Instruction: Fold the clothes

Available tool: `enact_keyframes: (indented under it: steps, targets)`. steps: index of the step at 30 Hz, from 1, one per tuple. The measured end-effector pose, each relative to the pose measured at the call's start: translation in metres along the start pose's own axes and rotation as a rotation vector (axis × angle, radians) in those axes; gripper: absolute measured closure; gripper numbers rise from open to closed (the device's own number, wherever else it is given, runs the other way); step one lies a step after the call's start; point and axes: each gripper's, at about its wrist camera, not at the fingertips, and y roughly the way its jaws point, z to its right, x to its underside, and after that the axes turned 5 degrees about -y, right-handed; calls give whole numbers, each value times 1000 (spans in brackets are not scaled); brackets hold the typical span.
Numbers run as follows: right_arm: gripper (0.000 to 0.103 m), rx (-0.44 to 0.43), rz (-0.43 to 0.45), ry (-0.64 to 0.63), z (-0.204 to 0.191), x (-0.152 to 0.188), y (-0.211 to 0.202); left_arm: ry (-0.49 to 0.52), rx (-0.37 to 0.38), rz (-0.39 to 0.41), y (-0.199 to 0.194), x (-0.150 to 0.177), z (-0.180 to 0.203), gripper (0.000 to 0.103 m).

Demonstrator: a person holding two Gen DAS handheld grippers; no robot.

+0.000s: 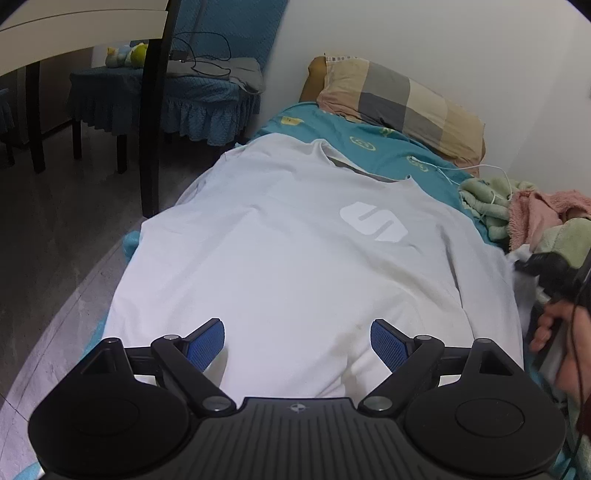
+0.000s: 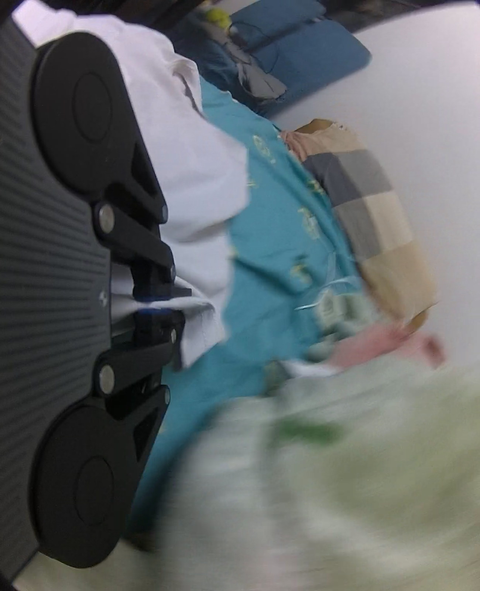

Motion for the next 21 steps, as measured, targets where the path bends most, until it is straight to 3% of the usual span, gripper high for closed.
enact_keyframes:
  steps: [5,15,18,21]
  targets:
    - [97,99,90,-132,-1,-51,-10,24,-19,39,-6,-6,2,15]
    - [97,99,30,-246,-56,-98,-30,11,-25,66,-19,-17,-3,15]
    - [97,-4,62,-304,-109,-90,-46,-15,-21,89,-27,-23,-10,15]
    - [97,-171,107,-437,-174,-65,-64,-40,-31,124,-36,-30,-20,15]
